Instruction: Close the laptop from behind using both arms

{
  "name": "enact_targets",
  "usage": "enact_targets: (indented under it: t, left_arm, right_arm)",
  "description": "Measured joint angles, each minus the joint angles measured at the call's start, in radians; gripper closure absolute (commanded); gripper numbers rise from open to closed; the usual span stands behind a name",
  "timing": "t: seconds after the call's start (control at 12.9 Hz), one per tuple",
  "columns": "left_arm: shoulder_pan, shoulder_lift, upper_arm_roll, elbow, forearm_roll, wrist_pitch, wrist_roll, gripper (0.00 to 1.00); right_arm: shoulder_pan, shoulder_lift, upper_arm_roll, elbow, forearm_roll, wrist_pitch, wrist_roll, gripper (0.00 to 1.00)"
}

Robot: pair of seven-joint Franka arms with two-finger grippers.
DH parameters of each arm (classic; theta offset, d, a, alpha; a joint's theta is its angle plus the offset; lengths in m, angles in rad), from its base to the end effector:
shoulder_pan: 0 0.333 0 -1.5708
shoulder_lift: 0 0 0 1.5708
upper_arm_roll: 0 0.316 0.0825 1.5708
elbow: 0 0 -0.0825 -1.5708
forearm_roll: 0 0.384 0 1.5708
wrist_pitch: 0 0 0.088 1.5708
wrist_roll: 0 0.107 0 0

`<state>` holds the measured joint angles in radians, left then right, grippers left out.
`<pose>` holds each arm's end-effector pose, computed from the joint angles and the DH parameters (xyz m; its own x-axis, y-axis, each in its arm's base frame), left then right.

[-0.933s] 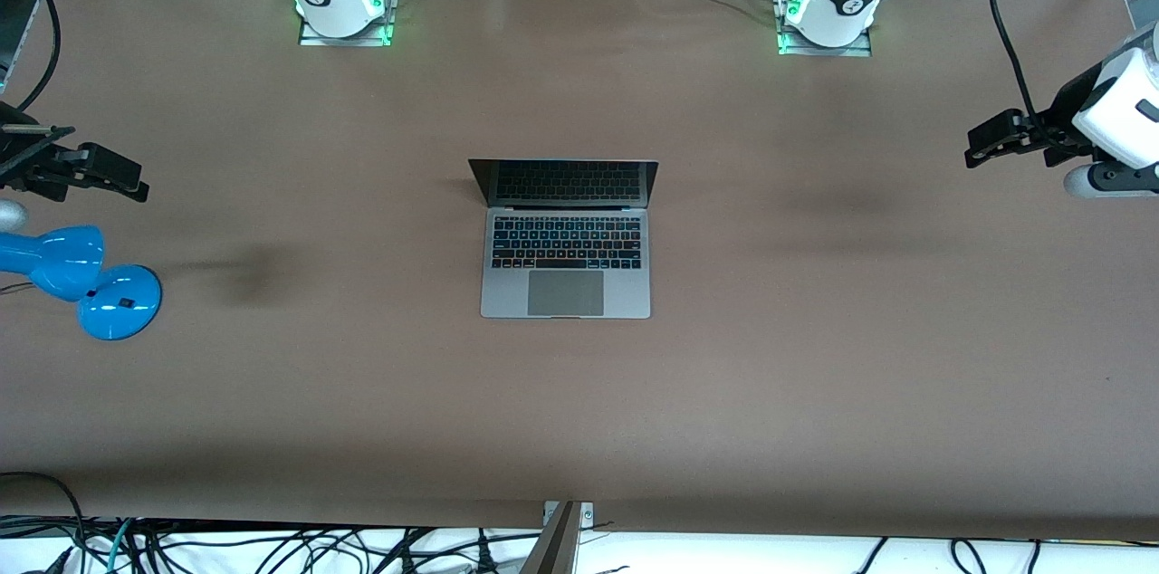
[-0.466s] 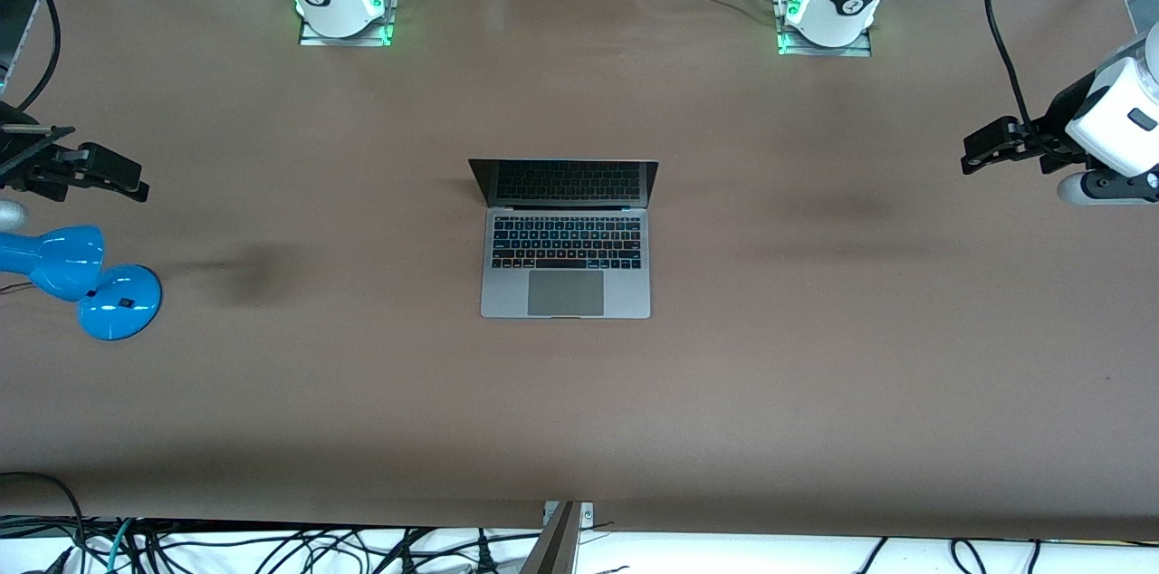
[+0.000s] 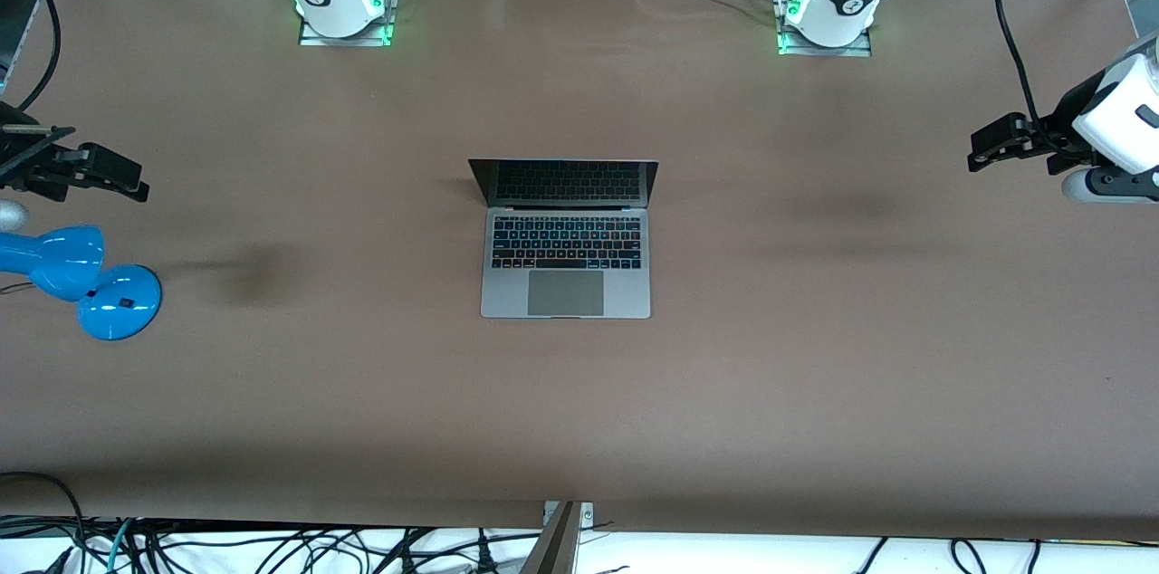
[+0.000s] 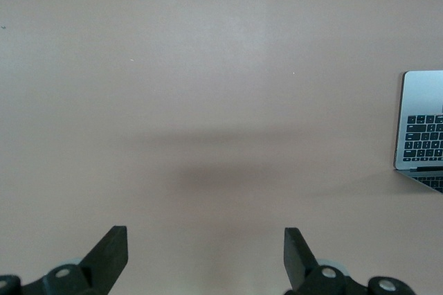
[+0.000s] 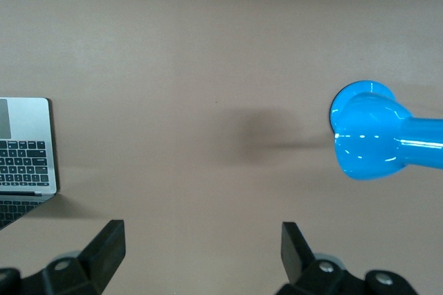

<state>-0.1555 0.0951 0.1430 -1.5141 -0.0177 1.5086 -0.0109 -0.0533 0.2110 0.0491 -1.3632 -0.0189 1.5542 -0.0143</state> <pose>0.5755 -0.0131 0.5927 0.9950 -0.0019 -0.0995 -0.0016 -1.0000 0.0031 0.6169 -0.0080 0.5973 0.9998 0.0089 -0.0199 0.0091 -0.9999 0.0083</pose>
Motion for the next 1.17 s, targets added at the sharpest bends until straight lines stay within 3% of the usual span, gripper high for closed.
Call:
enact_targets:
  t: [0.23, 0.54, 0.78, 1.17]
  left_arm:
    - [0.0, -0.01, -0.001, -0.007, 0.0, -0.003, 0.0, 0.12]
    - [-0.001, -0.059, -0.029, -0.06, -0.003, -0.006, -0.013, 0.09]
    - [-0.002, -0.106, -0.102, -0.124, -0.003, -0.006, -0.086, 0.0]
    - [-0.004, -0.154, -0.231, -0.2, -0.004, 0.018, -0.23, 0.0]
  right_arm:
    - [0.0, 0.0, 0.0, 0.0, 0.0, 0.0, 0.0, 0.0]
    - [-0.002, 0.0, -0.001, 0.0, 0.0, 0.0, 0.0, 0.0]
    - [-0.002, 0.001, -0.001, 0.0, 0.0, 0.0, 0.0, 0.0]
    - [-0.002, 0.001, 0.001, 0.0, 0.0, -0.001, 0.0, 0.0]
